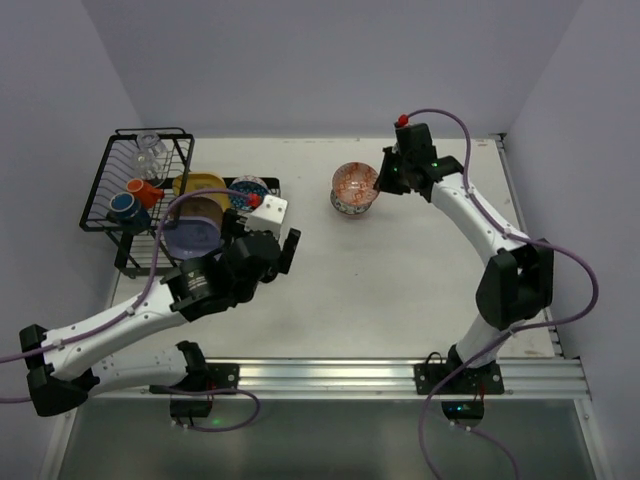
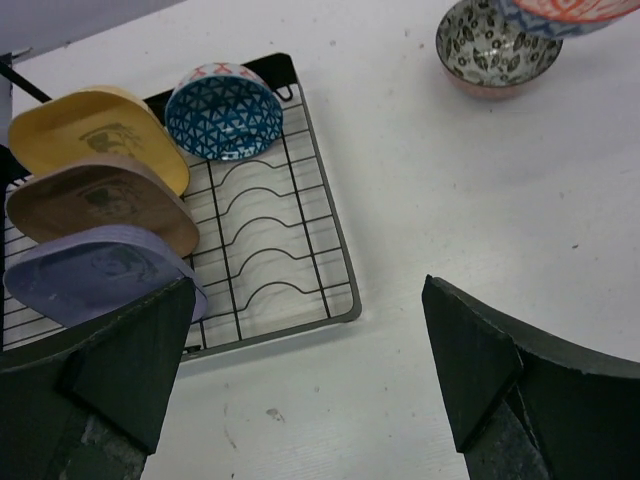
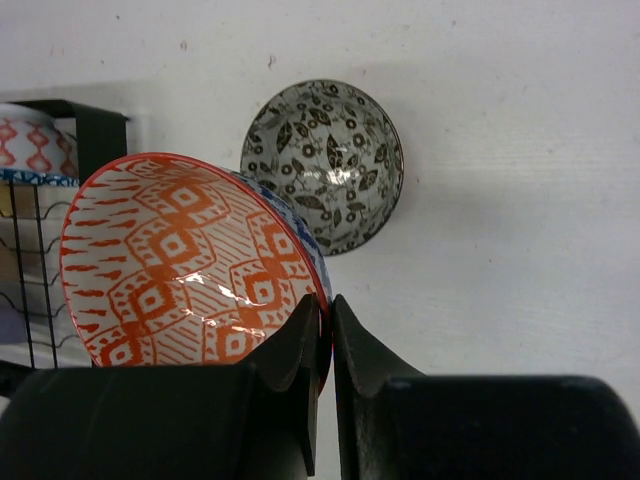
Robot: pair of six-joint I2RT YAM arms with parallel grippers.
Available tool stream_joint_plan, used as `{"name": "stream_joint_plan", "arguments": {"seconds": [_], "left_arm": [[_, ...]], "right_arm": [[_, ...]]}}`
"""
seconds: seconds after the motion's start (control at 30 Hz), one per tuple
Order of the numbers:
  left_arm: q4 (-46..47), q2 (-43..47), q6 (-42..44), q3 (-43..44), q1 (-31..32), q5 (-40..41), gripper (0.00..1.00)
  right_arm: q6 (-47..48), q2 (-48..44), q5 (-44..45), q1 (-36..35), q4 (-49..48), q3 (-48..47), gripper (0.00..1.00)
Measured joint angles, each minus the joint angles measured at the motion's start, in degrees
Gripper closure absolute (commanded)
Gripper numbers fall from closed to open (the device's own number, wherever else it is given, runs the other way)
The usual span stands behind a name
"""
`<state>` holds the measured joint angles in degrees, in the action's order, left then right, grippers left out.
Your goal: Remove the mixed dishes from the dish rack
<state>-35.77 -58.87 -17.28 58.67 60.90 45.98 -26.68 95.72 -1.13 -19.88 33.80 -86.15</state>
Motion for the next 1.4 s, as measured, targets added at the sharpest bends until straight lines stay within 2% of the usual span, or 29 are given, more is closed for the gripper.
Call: {"name": "stream_joint_plan", "arguments": {"seconds": [0.27,0.5,0.83,1.4], "left_arm": [[2.27,3.3,-0.13,-1.79,-1.31,1.95,0.0],[2.4,3.17,0.33,-3.3,-1.7,1.77,0.0],[3.15,2.71,0.42,-3.74,-2.03,0.81,0.0],[3.56,2.16,0.96,-4.59,-2.71,-0.35,0.0]], "right_arm": [[-2.05,11.28,1.03,0.02,-5.46,-3.98,1.0],[-1.79,16.15,1.53,0.46,-6.67,-4.76,1.0],[-0.68,19.76,0.33,1.68,-9.05,-6.34,1.0],[0.39,20.52,-0.98,1.57,-11.37,-6.36,1.0]]}}
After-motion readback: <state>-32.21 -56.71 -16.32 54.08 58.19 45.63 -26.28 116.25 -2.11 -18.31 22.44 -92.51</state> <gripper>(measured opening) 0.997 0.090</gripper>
